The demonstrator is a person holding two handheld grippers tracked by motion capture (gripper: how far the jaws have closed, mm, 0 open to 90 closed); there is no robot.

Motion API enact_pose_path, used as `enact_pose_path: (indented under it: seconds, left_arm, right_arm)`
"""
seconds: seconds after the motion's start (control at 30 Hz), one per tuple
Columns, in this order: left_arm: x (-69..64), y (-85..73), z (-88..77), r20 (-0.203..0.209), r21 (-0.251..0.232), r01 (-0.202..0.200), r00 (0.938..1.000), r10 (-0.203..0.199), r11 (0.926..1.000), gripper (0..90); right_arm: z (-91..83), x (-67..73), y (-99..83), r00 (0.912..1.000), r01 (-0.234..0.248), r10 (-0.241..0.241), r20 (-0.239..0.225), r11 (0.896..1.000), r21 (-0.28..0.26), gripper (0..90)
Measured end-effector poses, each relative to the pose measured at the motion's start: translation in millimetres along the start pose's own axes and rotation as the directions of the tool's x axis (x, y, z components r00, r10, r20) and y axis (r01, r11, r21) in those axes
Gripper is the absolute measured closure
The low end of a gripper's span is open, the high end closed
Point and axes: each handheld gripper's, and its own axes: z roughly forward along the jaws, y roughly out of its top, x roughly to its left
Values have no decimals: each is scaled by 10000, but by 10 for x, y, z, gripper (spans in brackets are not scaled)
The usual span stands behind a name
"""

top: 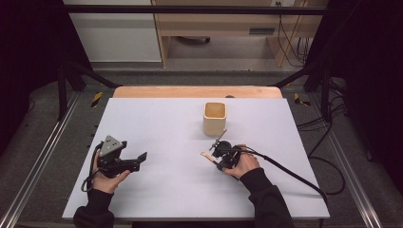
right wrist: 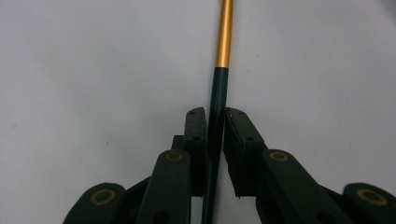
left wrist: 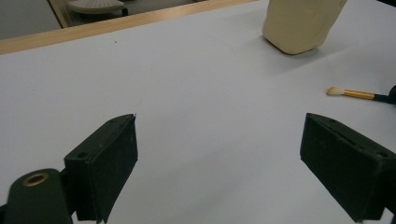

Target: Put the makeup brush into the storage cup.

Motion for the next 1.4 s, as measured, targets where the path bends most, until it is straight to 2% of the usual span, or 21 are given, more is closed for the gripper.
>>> enact_pose_path:
  seconds: [0.23, 0.53, 0.83, 1.13, 1.17, 1.4]
  left_arm:
    - [-1, 0, 3, -10, 45, -39, 10000, 39, 10000, 106]
    - [-2, -1, 5, -16, 55, -44, 10000, 44, 10000, 107]
    - [-3, 0, 4, -7, 48, -47, 10000, 47, 10000, 108]
    - [-7, 1, 3, -7, 40, -46, 10000, 47, 10000, 109]
    - [-8, 1, 3, -4, 44, -45, 10000, 45, 10000, 109]
    - [-16, 3, 4, 23, 36, -62, 10000, 62, 10000, 109]
  right_arm:
    - [2, -5, 9, 10000, -64, 65, -41, 9999, 139, 832]
    - [9, -21, 23, 9996, -195, 198, -178, 9996, 200, 838]
    - [-3, -21, 17, 9996, -256, 258, -112, 9995, 172, 839]
    - [-148, -22, 5, 9987, -370, 352, -360, 9980, -506, 839]
    - [-194, -24, -5, 9989, -295, 265, -381, 9964, -792, 839]
    - [-301, 2, -23, 9976, -405, 316, -618, 9879, -1496, 839]
